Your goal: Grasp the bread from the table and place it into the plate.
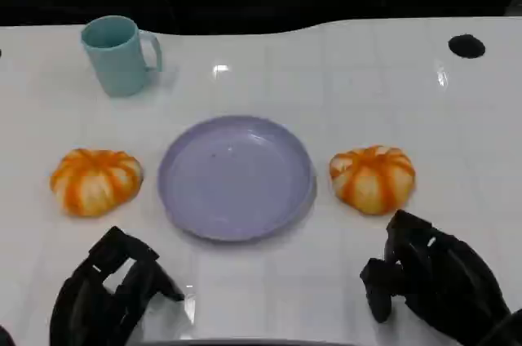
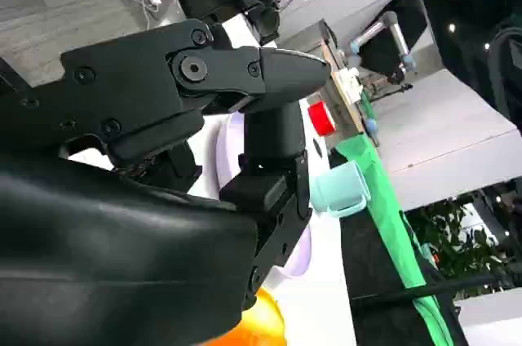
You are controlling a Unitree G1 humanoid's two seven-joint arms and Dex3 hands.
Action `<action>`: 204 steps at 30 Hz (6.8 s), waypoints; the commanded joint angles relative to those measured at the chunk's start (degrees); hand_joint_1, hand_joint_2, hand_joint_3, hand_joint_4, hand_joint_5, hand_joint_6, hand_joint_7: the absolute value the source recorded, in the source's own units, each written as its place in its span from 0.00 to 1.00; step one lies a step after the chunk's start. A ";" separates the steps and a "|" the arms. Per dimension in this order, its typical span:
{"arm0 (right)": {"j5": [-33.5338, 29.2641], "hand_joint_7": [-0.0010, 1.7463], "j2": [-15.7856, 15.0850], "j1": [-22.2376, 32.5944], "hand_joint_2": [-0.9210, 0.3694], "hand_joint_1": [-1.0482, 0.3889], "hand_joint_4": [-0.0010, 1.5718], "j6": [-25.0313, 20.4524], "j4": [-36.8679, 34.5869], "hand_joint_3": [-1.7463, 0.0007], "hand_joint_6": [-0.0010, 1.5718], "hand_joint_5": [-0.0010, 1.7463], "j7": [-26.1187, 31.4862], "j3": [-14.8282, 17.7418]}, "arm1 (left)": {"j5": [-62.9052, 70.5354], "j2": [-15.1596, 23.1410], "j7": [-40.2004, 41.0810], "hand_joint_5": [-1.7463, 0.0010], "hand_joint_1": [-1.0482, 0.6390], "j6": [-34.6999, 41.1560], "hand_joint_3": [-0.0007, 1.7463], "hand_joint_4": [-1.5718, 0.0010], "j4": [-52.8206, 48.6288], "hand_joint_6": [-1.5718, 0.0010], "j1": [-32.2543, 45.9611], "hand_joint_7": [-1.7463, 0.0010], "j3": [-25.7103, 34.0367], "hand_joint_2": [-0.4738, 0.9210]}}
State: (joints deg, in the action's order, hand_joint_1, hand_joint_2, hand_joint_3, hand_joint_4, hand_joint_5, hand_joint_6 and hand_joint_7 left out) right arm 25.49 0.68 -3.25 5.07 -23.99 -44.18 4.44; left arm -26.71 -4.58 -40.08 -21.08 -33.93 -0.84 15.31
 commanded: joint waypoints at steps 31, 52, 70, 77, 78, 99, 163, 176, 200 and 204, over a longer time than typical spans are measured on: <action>-1.29 1.00 -1.02 -1.30 0.00 0.37 0.57 3.84 -1.42 0.77 0.44 1.00 -0.68 0.49 | 0.37 0.92 0.20 0.00 0.30 -0.71 0.15 0.61 -0.57 0.70 -0.32 0.10 0.42 1.00; -21.26 0.11 -9.83 -5.59 0.00 0.41 0.26 29.76 -1.41 0.95 0.33 0.45 10.34 -0.64 | 0.71 0.79 0.21 0.00 0.31 -1.32 0.15 0.62 -1.08 0.70 -0.50 0.10 0.25 1.00; -56.92 0.00 -23.11 -9.96 0.01 0.37 0.15 43.36 -1.53 1.00 0.20 0.08 40.27 -4.81 | 0.97 0.64 0.18 0.00 0.31 -1.44 0.16 0.63 -1.16 0.69 -0.31 0.13 0.09 1.00; -69.41 0.00 -25.39 -12.55 0.04 0.38 0.13 36.96 -1.01 1.00 0.18 0.04 50.31 -10.68 | 0.56 1.08 0.00 0.00 0.32 -0.55 0.15 0.62 -1.36 0.69 -0.66 0.14 0.50 1.00; -69.89 0.00 -25.57 -12.77 0.05 0.38 0.14 36.52 -1.12 1.00 0.18 0.04 51.09 -11.26 | 0.59 1.13 -0.04 0.00 0.32 -0.57 0.15 0.62 -1.41 0.69 -0.70 0.14 0.52 1.00; -83.41 0.01 -22.02 -30.59 0.05 0.35 0.18 21.42 -24.50 1.00 0.19 0.02 68.85 -32.63 | 0.71 1.08 0.29 0.00 0.31 0.16 0.14 0.62 -1.10 0.69 -0.56 0.13 0.59 1.00; -64.68 0.97 -8.43 -45.42 0.19 0.69 0.49 31.13 -44.77 0.57 0.39 1.00 82.31 -32.50 | 0.74 0.10 0.19 0.00 0.32 -0.35 0.15 0.62 -0.08 0.68 0.35 0.14 -0.11 1.00; -67.45 0.87 -3.91 -48.45 0.25 0.67 0.50 29.21 -42.30 0.49 0.47 1.00 78.77 -35.64 | 1.24 0.14 0.19 0.00 0.32 -1.11 0.16 0.62 -0.58 0.69 0.22 0.13 -0.19 1.00; -70.73 0.45 4.95 -52.02 0.03 0.55 0.46 21.14 -49.30 0.88 0.50 0.78 76.05 -40.26 | 0.93 -0.55 -0.04 0.00 0.31 -1.25 0.15 0.62 0.08 0.69 1.08 0.12 -0.77 1.00; -70.58 0.12 4.95 -52.44 0.00 0.47 0.43 19.73 -49.27 0.86 0.48 0.37 72.81 -40.91 | 0.79 -0.62 -0.15 0.00 0.31 -1.32 0.15 0.62 0.00 0.69 1.03 0.13 -0.73 1.00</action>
State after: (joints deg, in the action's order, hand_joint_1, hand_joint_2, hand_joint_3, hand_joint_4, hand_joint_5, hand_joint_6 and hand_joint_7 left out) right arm -45.36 5.68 -54.15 25.42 -73.30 29.74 -36.39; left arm -25.60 -5.78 -40.10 -21.90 -34.52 -0.38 14.53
